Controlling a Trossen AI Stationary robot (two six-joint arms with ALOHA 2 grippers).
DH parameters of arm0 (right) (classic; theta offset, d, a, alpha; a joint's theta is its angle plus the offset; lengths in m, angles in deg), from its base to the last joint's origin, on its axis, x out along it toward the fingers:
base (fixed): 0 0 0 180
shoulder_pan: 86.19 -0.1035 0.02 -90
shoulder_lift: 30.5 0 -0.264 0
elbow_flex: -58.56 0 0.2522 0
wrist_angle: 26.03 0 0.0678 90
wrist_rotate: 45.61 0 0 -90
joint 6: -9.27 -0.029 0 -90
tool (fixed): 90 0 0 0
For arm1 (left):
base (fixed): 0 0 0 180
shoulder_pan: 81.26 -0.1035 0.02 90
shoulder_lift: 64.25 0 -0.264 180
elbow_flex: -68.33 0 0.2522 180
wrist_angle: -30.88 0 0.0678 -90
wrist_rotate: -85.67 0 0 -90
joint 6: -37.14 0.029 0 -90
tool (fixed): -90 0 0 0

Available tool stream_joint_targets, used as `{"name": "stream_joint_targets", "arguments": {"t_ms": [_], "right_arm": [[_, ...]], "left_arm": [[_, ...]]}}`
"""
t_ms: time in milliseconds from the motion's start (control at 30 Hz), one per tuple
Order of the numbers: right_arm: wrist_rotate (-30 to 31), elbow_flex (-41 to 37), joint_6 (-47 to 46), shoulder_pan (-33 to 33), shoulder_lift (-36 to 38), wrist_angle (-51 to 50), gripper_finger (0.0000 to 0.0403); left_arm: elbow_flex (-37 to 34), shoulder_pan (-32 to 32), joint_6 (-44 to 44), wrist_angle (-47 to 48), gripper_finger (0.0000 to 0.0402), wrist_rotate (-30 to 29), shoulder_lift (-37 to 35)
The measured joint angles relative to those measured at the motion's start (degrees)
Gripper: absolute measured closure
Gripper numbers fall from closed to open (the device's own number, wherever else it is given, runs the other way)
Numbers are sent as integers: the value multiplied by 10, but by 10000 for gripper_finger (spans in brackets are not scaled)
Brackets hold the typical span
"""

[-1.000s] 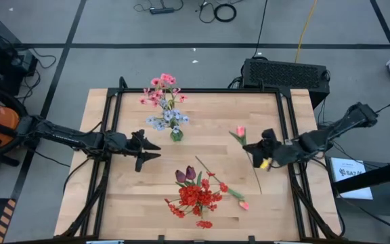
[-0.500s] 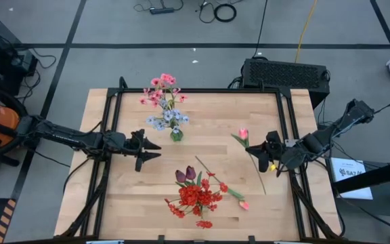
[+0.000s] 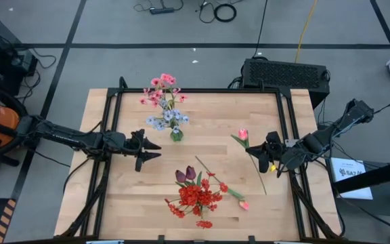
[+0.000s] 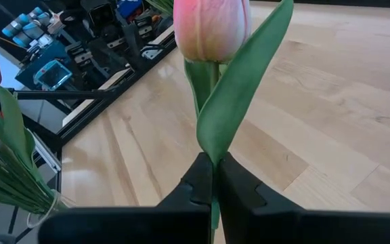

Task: Sort flowers into vase by color
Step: Put the top pink tulip into the green vase

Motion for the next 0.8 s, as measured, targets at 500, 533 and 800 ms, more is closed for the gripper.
{"name": "stream_joint_targets", "arguments": {"t_ms": [500,533,800], "right_arm": [[-98,1,72,5,-37,-15,402],[-89,1,71,5,-46,-10,402],[-26,1,187,33,-140,148,402]], "left_arm": [[0,0,3,2,245,-7,0],[0,0,6,2,245,-14,0],[0,0,65,2,245,-29,0]]}}
